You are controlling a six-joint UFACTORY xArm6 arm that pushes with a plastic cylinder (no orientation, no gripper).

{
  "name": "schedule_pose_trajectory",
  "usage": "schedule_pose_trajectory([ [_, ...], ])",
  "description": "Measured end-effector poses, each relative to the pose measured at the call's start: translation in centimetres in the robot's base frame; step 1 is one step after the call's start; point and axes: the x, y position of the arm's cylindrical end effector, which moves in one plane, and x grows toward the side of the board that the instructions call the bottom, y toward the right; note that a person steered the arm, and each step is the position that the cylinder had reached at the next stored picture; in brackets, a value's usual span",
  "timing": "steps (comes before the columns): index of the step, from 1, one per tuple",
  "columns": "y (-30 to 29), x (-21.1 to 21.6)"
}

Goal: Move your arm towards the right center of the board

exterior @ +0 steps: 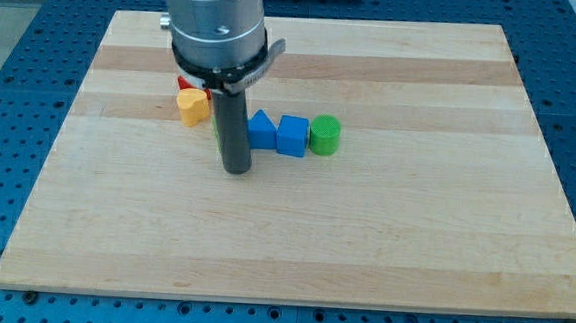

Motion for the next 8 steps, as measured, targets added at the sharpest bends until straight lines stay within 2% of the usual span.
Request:
schedule_pose_trajectory([
  [5,-1.8,-1.9],
  [8,4.2,-1.8],
])
